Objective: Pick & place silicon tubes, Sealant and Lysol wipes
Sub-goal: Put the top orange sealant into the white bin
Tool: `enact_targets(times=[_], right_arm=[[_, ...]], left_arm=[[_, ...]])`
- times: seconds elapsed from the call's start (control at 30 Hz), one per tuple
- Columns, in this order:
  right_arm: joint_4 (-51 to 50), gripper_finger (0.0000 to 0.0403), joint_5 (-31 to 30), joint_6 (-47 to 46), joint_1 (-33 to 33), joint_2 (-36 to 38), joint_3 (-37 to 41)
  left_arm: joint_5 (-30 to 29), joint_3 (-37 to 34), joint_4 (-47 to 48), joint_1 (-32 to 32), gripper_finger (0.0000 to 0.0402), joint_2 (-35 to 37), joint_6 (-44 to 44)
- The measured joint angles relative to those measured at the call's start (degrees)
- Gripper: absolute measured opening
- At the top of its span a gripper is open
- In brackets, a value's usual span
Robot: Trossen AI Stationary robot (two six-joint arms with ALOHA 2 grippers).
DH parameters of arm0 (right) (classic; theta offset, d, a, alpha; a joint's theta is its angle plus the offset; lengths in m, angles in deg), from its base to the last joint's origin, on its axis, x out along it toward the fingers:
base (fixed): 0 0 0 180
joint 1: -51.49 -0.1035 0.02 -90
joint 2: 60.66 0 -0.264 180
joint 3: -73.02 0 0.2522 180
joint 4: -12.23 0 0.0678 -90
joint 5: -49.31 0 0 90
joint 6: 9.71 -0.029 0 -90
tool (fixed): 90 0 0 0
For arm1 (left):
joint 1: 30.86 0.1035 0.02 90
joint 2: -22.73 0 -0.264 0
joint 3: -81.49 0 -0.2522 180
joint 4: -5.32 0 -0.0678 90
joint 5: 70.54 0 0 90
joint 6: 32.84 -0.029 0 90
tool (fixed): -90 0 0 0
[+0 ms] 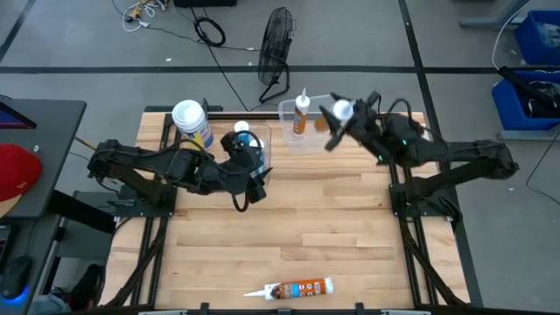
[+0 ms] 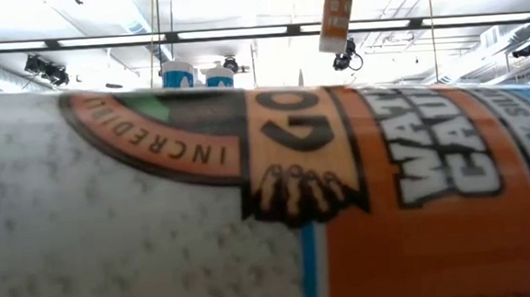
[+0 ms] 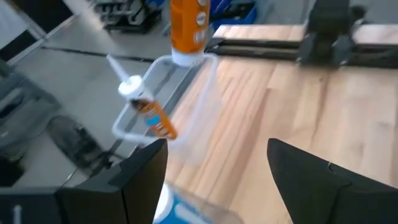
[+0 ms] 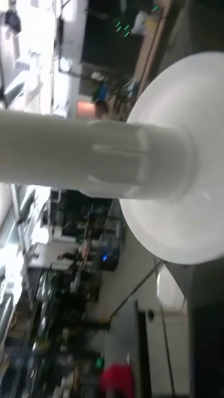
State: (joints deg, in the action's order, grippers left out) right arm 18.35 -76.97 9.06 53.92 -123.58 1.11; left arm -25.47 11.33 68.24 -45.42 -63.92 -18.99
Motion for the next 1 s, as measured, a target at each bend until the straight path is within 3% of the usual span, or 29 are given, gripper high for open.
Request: enact_targets(times=[0.2,0.37,0.73,1.0], right_arm=[[-4.90,0.0205,10.28,-9.81,15.68,-0.40,0.00],[-7.13,0.0206,16.97,-14.90,24.24,-3.78,0.00],[-6.47,0.0208,26.05,-21.05,33.84,-12.10,1.35],[1.80,0.0208,23.86,-24.71,36.52,-15.67,6.86]], left_arm=[[-1.98,0.00,7.94,0.14,0.0281,1.02,2.36],[-1.92,-0.02,11.27,0.66,0.0281,0.92,2.49],[-2.02,0.00,16.15,0.63,0.0281,1.61,4.72],[-2.39,-0.02,17.46,0.63,0.0281,2.91,5.02]])
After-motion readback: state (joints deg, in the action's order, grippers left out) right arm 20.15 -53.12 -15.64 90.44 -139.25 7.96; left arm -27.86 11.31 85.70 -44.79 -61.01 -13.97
